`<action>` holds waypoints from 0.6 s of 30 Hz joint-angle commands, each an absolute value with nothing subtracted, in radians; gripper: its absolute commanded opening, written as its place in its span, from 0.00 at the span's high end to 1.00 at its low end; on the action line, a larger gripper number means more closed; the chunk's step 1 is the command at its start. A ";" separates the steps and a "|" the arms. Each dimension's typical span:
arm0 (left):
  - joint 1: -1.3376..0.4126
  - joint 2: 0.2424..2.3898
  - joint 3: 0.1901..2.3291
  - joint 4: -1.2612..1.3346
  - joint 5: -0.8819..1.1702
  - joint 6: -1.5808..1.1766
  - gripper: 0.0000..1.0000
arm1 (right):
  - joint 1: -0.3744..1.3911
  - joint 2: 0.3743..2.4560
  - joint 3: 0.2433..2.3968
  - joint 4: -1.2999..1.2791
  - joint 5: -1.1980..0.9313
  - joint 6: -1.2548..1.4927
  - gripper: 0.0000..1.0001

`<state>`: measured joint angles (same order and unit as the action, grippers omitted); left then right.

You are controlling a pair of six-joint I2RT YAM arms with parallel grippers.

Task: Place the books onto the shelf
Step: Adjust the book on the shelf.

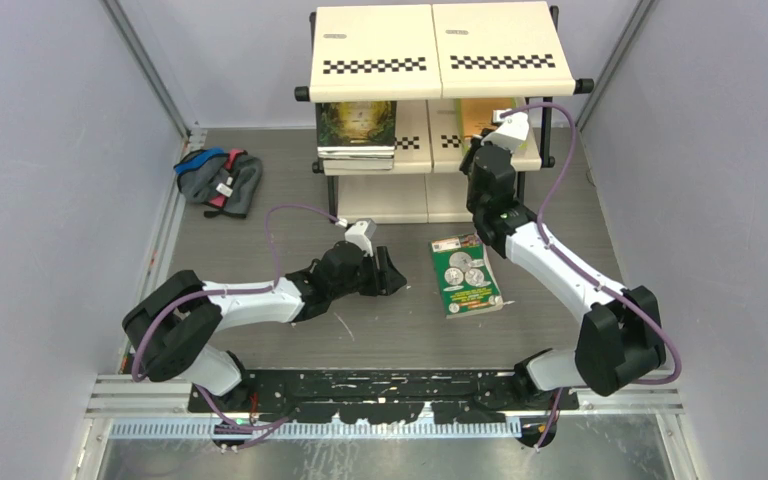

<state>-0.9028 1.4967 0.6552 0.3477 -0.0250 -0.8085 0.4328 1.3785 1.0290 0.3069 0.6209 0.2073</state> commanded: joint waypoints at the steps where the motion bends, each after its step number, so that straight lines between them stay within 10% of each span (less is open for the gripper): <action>1: -0.900 1.485 0.647 0.404 -0.017 -0.815 0.48 | 0.439 1.320 1.043 0.355 0.643 0.193 0.99; 18: -0.897 1.469 0.641 0.399 -0.025 -0.812 0.48 | 0.444 1.365 1.086 0.315 0.413 0.247 0.99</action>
<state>-0.9028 1.4963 0.6479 0.3485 -0.0250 -0.8097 0.4370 1.3514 1.0401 0.2886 0.4603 0.2379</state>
